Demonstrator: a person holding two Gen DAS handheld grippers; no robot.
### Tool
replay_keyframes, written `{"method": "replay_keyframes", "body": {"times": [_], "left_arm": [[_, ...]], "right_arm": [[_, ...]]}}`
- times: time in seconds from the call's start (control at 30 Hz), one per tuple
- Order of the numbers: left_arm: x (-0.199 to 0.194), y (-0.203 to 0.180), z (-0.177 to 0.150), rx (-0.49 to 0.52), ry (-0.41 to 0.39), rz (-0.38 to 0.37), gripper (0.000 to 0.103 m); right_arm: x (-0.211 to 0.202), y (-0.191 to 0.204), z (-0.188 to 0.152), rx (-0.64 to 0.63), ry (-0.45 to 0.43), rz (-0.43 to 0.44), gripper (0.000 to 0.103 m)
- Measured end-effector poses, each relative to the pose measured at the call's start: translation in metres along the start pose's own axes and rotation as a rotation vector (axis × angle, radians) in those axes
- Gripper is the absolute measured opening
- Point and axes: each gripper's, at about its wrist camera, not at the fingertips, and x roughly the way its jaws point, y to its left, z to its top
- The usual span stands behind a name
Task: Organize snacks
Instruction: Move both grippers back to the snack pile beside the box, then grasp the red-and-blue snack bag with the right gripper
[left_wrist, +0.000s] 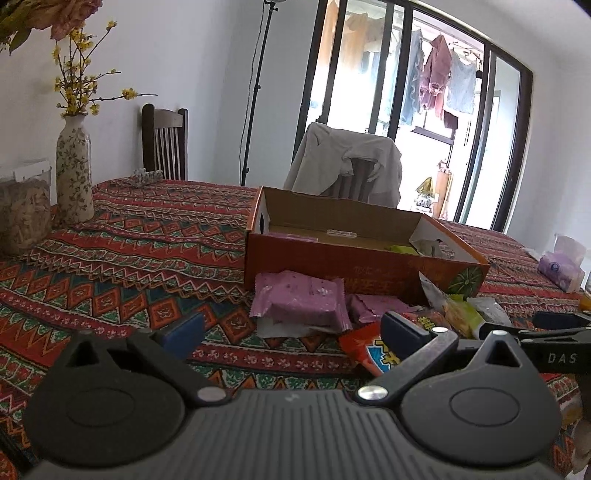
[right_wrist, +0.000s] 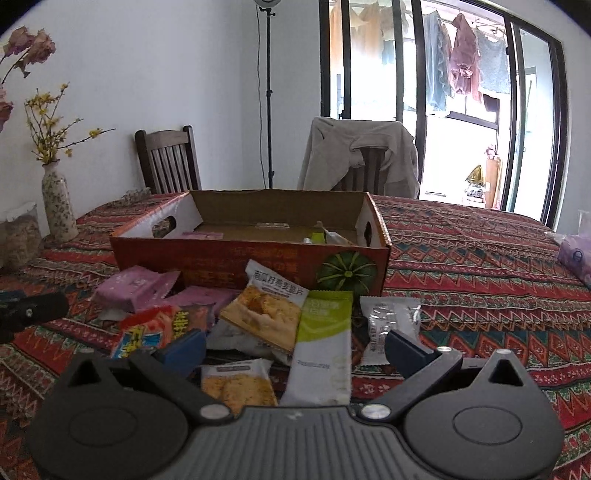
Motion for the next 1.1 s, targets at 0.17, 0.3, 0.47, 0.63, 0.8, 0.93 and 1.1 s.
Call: {"method": "replay_keyframes", "body": {"times": [0.17, 0.3, 0.47, 0.63, 0.8, 0.93, 1.1], "left_arm": [[-0.007, 0.004, 0.001, 0.011, -0.008, 0.012, 0.103], [-0.008, 0.011, 0.000, 0.017, -0.005, 0.019, 0.103], [-0.010, 0.024, -0.003, -0.005, -0.005, 0.021, 0.103], [-0.008, 0.034, -0.003, -0.028, 0.000, 0.021, 0.103], [-0.008, 0.039, -0.006, -0.037, 0.003, 0.013, 0.103], [-0.008, 0.045, -0.007, -0.057, 0.019, 0.026, 0.103], [-0.016, 0.050, -0.010, -0.054, 0.018, 0.026, 0.103]], "right_arm": [[0.003, 0.013, 0.002, -0.003, 0.008, 0.016, 0.103], [0.006, 0.019, 0.002, 0.027, 0.015, 0.016, 0.103], [0.006, 0.029, 0.002, 0.027, 0.011, 0.020, 0.103], [0.008, 0.046, 0.001, -0.001, 0.025, 0.049, 0.093], [0.012, 0.065, 0.000, -0.033, 0.039, 0.085, 0.090], [0.013, 0.079, -0.005, -0.070, 0.059, 0.100, 0.090], [0.018, 0.093, -0.013, -0.129, 0.082, 0.078, 0.088]]}}
